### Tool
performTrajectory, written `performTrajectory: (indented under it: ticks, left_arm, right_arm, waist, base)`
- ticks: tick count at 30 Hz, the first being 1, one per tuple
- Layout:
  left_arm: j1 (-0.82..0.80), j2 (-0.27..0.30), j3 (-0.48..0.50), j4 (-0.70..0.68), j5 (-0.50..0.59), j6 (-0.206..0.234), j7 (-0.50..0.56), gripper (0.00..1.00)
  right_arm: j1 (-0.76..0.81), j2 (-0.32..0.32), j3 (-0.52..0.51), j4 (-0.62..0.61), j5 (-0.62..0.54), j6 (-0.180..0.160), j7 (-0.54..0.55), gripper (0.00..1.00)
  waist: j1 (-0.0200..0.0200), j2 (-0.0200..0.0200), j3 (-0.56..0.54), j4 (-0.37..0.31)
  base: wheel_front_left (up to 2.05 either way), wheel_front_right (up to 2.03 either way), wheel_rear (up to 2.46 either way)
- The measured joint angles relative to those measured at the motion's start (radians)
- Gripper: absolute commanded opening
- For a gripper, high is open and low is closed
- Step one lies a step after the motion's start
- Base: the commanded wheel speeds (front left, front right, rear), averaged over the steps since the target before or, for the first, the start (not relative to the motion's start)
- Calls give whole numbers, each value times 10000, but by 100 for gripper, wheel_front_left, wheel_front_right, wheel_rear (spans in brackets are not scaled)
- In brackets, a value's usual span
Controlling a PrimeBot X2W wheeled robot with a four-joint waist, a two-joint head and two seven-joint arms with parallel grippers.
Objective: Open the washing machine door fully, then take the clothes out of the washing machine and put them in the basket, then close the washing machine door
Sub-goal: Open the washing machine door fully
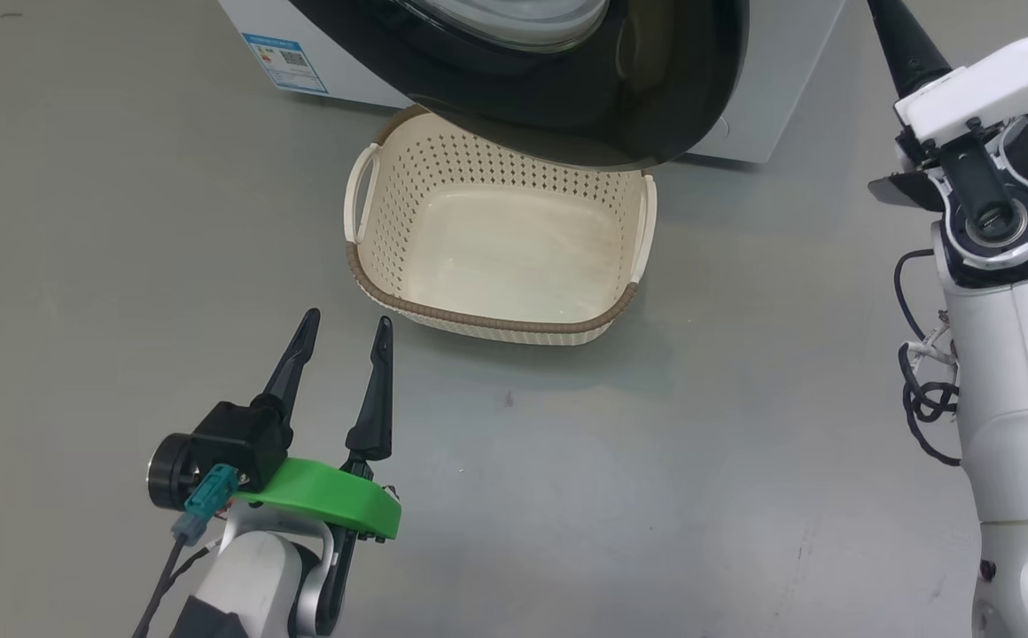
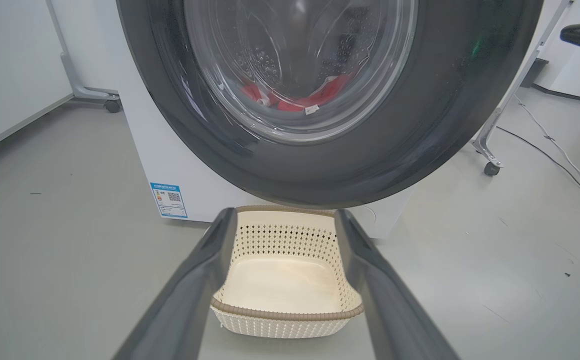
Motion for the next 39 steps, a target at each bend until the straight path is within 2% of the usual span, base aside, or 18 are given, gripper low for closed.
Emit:
performTrajectory:
  ticks: [16,23,39]
  left_arm:
    - [-171,-6,-130,-4,-209,17,0,100]
    - [-173,-6,-198,0,-284,36,0,100]
    - [-219,-8,-282,2,-290,92,0,100]
  right_arm:
    - [-1120,198,-556,667,1760,-918,1762,0]
    - [-1402,192,-520,945,1990,-1315,2418,0]
    - [-1829,132,-510,1340,2520,-1664,3538,0]
  waist:
    - [0,0,297,512]
    - [0,0,330,576]
    - [0,0,483,713]
  base:
    - [0,0,0]
    - [0,0,0]
    - [0,0,0]
